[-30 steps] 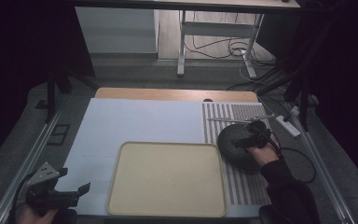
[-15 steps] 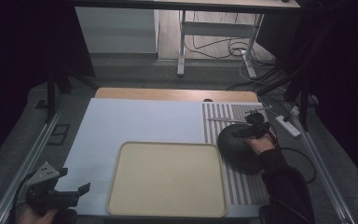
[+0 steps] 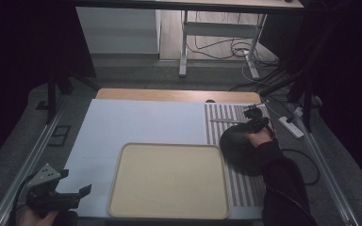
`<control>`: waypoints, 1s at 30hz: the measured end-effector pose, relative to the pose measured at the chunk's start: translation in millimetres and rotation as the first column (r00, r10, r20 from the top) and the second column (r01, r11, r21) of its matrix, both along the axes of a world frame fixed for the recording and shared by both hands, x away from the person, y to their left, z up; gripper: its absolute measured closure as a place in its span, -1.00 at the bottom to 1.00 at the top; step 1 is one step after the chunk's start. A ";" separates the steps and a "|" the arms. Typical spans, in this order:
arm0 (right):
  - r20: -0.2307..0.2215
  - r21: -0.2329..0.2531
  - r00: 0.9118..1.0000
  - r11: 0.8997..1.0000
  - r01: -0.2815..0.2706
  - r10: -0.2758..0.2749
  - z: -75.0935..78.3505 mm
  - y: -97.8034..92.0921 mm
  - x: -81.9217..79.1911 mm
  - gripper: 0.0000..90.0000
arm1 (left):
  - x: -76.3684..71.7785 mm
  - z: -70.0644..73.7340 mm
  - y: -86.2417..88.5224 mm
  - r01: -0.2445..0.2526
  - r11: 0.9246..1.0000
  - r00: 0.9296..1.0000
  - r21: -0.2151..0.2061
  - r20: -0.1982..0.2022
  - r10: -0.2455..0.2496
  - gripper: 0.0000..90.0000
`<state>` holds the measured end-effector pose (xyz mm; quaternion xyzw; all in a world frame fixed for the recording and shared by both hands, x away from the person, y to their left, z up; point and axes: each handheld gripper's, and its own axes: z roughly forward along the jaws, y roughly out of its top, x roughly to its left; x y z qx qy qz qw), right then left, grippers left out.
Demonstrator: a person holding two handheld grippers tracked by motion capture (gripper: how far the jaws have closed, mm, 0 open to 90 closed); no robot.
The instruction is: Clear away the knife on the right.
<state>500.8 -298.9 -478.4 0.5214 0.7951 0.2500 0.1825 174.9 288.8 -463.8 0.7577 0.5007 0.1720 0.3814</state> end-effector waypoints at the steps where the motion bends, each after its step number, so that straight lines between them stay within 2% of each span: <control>1: 0.003 0.000 1.000 1.000 0.006 -0.006 -0.1 -0.4 2.7 -1.00 | 0.0 0.0 0.0 -0.001 1.000 1.000 0.000 0.000 0.001 -0.96; 3: 0.001 0.006 1.000 1.000 0.014 -0.014 -1.2 -1.3 7.8 -1.00 | 0.0 0.0 0.1 -0.001 1.000 1.000 -0.001 0.000 0.001 -0.96; 9: -0.005 -0.028 1.000 0.999 0.016 -0.016 -4.3 -4.9 19.2 -0.96 | 0.0 0.0 0.2 0.000 1.000 1.000 -0.001 0.000 0.000 -0.96; 13: 0.001 0.018 1.000 1.000 0.014 -0.014 1.0 -11.0 25.3 -0.62 | -0.1 0.0 0.1 0.000 1.000 1.000 0.000 0.000 0.000 -0.96; 15: 0.014 0.010 1.000 1.000 0.024 -0.024 2.2 -13.9 28.9 -0.46 | 0.0 -0.1 0.1 -0.001 1.000 1.000 0.000 -0.001 0.001 -0.96; 17: 0.016 0.011 1.000 1.000 0.026 -0.026 3.0 -17.1 32.2 -0.18 | 0.1 -0.1 0.1 -0.002 1.000 1.000 -0.001 -0.001 0.002 -0.96; 22: -0.022 0.019 1.000 1.000 0.002 -0.001 2.7 -26.3 41.9 0.50 | 0.6 -0.2 -0.2 -0.002 1.000 1.000 0.003 -0.005 0.002 -0.96; 24: -0.034 0.000 0.999 1.000 0.000 0.000 1.8 -29.2 45.5 0.88 | 0.5 -0.1 -0.7 0.000 1.000 1.000 0.009 -0.005 0.000 -0.96; 25: -0.036 -0.009 0.999 1.000 -0.004 0.004 0.9 -30.3 47.1 1.00 | 0.4 -0.1 -0.8 0.001 1.000 1.000 0.011 -0.005 -0.001 -0.96; 28: -0.053 -0.055 0.999 0.998 -0.002 -0.001 -4.2 -31.5 53.2 1.00 | 0.6 -0.4 -0.5 0.002 1.000 1.000 0.009 -0.005 -0.002 -0.96; 30: -0.048 -0.064 0.999 0.998 0.008 -0.012 -8.4 -32.9 56.5 1.00 | 0.6 -0.4 0.2 0.001 1.000 1.000 0.003 -0.005 -0.001 -0.96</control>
